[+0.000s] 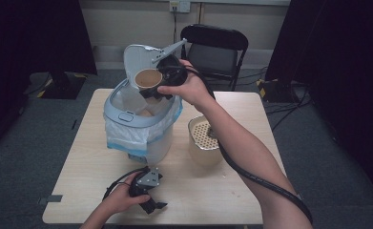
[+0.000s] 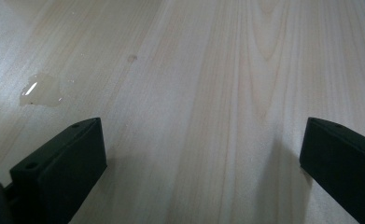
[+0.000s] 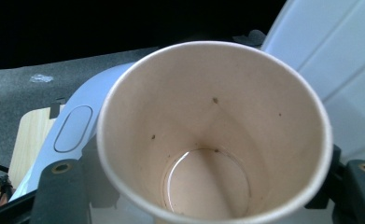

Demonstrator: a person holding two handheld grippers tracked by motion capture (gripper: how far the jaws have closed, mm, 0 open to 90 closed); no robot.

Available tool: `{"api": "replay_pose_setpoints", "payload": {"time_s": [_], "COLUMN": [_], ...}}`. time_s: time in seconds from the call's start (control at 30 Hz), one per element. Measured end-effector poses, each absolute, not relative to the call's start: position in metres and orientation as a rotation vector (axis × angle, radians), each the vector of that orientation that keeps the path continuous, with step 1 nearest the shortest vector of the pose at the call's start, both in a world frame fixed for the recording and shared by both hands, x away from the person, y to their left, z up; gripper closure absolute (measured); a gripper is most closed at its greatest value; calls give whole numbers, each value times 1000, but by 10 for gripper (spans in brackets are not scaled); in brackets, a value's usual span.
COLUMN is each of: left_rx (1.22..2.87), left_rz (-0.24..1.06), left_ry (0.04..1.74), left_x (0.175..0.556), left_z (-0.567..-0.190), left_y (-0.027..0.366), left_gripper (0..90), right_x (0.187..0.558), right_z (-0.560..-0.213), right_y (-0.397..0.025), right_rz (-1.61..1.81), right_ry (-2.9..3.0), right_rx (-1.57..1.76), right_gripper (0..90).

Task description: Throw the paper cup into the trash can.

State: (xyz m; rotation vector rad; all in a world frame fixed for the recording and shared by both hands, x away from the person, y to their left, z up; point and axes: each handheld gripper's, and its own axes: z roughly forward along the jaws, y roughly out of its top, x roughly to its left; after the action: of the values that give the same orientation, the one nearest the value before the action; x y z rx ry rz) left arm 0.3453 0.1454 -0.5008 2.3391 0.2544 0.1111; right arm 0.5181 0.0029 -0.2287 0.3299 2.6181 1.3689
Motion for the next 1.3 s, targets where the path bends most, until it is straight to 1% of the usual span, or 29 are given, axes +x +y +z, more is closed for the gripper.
{"api": "replay_pose_setpoints", "payload": {"time_s": [0.03, 0.6, 0.77, 0.8, 0.83, 0.87, 0.9, 1.3], "left_rx": [2338, 2340, 2339, 2339, 2339, 2339, 2339, 2338], "left_rz": [88, 88, 87, 88, 87, 87, 88, 88], "left_ry": [260, 257, 260, 260, 260, 259, 260, 260], "left_x": [345, 345, 345, 345, 345, 345, 345, 345], "left_z": [-501, -501, -501, -501, -501, -501, -501, -501], "left_y": [145, 145, 145, 145, 145, 145, 145, 145], "left_gripper": [0, 0, 0, 0, 0, 0, 0, 0], "right_x": [518, 514, 513, 513, 512, 512, 512, 505], "right_z": [-230, -237, -240, -240, -241, -241, -241, -241], "right_y": [4, 18, 21, 21, 21, 21, 21, 7], "right_rz": [1363, 1378, 1410, 1412, 1404, 1404, 1414, 1422], "right_ry": [2623, 2661, 2673, 2677, 2684, 2684, 2691, 2701], "right_rx": [332, 315, 335, 335, 342, 342, 363, 364], "right_gripper": [266, 261, 237, 222, 174, 174, 147, 150]}}
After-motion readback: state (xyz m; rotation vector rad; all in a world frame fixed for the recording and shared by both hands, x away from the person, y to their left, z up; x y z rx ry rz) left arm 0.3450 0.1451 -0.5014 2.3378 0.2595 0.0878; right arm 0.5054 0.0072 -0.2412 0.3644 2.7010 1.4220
